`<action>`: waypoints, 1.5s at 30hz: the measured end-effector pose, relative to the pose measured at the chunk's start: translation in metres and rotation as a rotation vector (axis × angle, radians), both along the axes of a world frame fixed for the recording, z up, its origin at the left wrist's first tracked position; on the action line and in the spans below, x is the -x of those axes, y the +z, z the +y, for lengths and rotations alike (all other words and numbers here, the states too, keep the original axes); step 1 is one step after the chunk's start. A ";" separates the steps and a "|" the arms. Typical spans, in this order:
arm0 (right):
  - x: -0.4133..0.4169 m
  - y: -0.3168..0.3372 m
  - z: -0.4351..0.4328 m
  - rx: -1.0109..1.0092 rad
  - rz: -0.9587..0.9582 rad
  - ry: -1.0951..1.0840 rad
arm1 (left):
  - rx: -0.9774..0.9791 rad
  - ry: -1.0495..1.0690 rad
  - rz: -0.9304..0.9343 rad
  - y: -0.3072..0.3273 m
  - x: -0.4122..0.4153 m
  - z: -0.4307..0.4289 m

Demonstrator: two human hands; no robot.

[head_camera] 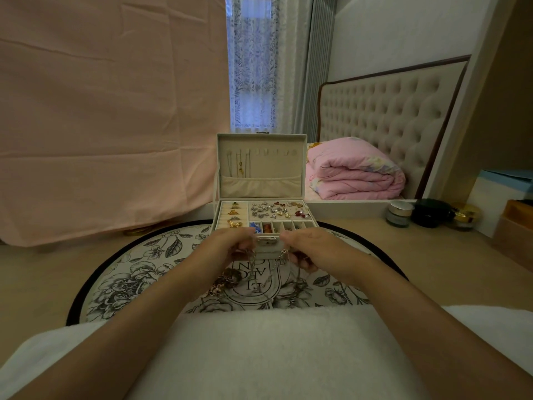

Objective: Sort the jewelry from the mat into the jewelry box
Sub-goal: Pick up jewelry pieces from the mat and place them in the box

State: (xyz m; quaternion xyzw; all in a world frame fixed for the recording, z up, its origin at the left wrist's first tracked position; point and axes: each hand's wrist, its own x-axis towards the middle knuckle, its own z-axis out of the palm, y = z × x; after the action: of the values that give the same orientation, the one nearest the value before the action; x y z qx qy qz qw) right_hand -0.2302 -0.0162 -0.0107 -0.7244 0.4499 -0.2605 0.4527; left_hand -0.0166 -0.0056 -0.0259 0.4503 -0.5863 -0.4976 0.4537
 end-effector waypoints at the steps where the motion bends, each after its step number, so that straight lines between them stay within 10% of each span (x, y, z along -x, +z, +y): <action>1: 0.002 0.001 0.001 0.032 0.020 0.019 | 0.012 -0.045 0.094 0.001 -0.001 0.001; 6: 0.000 -0.006 -0.006 0.238 -0.009 -0.115 | -0.059 -0.229 0.268 -0.004 0.000 0.001; 15: -0.010 -0.004 -0.003 -0.146 -0.609 -0.140 | -0.034 -0.055 0.030 0.000 0.003 0.008; 27: 0.002 -0.003 -0.004 0.228 0.420 -0.075 | 0.023 0.072 0.212 0.007 -0.010 -0.001; 32: 0.006 0.000 -0.005 0.391 0.728 -0.123 | 0.155 0.068 -0.029 0.011 -0.005 0.005; 40: 0.007 0.000 -0.015 0.604 0.243 -0.483 | 0.276 0.118 -0.175 0.007 -0.004 0.002; 45: 0.011 0.003 -0.017 0.236 -0.176 -0.482 | 0.314 0.076 -0.390 0.004 -0.006 0.005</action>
State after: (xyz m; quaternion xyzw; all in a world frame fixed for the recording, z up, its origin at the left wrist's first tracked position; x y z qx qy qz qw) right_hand -0.2415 -0.0334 -0.0078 -0.6188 0.5348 -0.4730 0.3275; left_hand -0.0108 -0.0003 -0.0218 0.4833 -0.7156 -0.2867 0.4148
